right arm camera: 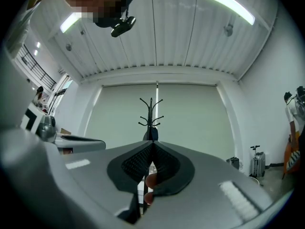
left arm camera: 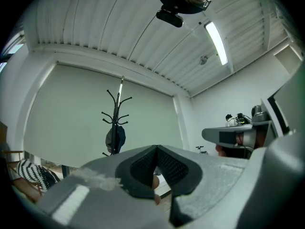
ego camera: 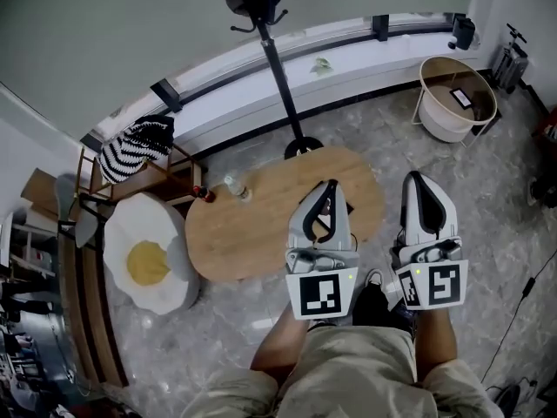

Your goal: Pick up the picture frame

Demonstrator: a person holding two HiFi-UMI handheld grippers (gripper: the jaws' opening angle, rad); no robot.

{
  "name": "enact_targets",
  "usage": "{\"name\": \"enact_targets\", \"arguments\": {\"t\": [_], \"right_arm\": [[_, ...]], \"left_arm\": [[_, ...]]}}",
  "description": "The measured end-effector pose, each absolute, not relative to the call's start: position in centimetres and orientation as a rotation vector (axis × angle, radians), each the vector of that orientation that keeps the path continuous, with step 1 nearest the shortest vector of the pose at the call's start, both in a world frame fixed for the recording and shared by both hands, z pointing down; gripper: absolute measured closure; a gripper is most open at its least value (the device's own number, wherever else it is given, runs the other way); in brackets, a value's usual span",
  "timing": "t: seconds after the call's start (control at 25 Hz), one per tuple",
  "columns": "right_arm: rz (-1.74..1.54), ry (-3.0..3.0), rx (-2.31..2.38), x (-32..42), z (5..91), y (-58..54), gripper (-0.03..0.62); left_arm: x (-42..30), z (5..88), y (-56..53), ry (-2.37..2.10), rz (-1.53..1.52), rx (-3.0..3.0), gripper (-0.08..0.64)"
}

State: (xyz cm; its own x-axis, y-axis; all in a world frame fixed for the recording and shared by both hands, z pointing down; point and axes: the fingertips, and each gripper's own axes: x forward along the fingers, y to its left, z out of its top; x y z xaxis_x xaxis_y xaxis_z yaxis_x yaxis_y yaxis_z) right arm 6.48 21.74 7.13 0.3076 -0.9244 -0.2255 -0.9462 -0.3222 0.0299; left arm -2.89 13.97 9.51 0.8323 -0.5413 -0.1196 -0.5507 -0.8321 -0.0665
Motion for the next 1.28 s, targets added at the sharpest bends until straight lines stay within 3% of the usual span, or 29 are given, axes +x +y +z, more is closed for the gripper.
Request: {"name": "enact_targets", "arguments": {"t": [0.6,1.28], "right_arm": [[0.192,1.924,-2.267,19.8,9.0,17.1,0.591],[0.2,2.179,-2.116,15.2,11.1,4.2,0.591]], "left_arm": [[8.9,10.3,11.0,1.102,0.027,-2.795,0.555],[3.6,13.4,0.1,1.39,0.015,-2.744,0.555]]}}
